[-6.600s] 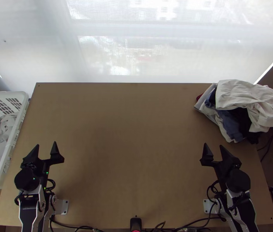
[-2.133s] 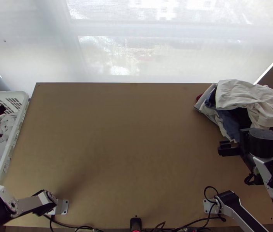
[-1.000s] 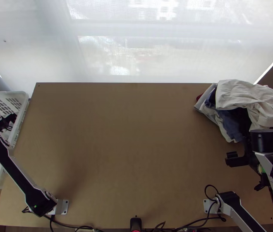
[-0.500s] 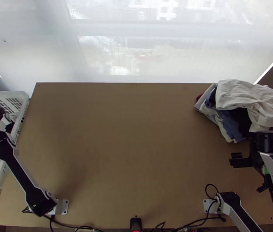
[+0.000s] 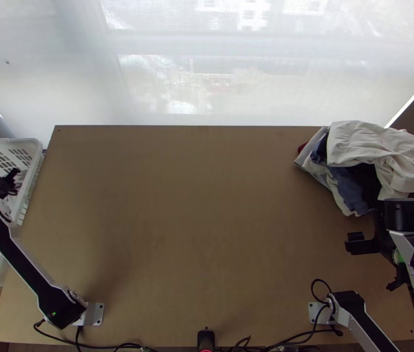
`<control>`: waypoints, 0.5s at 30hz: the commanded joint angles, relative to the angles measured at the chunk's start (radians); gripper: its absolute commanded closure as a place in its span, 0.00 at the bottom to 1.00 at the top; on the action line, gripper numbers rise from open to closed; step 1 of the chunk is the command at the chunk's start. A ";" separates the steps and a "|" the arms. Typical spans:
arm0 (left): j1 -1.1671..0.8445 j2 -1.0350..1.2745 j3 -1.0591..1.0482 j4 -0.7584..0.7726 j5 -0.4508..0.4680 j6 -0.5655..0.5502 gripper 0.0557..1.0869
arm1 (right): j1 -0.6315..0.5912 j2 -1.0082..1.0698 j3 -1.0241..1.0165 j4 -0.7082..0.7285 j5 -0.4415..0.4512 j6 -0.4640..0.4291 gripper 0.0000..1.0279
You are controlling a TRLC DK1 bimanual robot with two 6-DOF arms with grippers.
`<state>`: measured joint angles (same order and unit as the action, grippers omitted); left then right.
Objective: Fold the t-shirt
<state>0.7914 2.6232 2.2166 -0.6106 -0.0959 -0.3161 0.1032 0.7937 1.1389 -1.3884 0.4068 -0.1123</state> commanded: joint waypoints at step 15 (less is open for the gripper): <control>0.063 -1.157 -0.296 -0.150 0.536 -0.023 0.96 | 0.162 -0.010 0.038 0.111 0.001 -0.084 0.05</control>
<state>0.8833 1.8668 2.0262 -0.7582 0.2699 -0.3656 0.2279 0.7925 1.1564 -1.3186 0.4068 -0.1345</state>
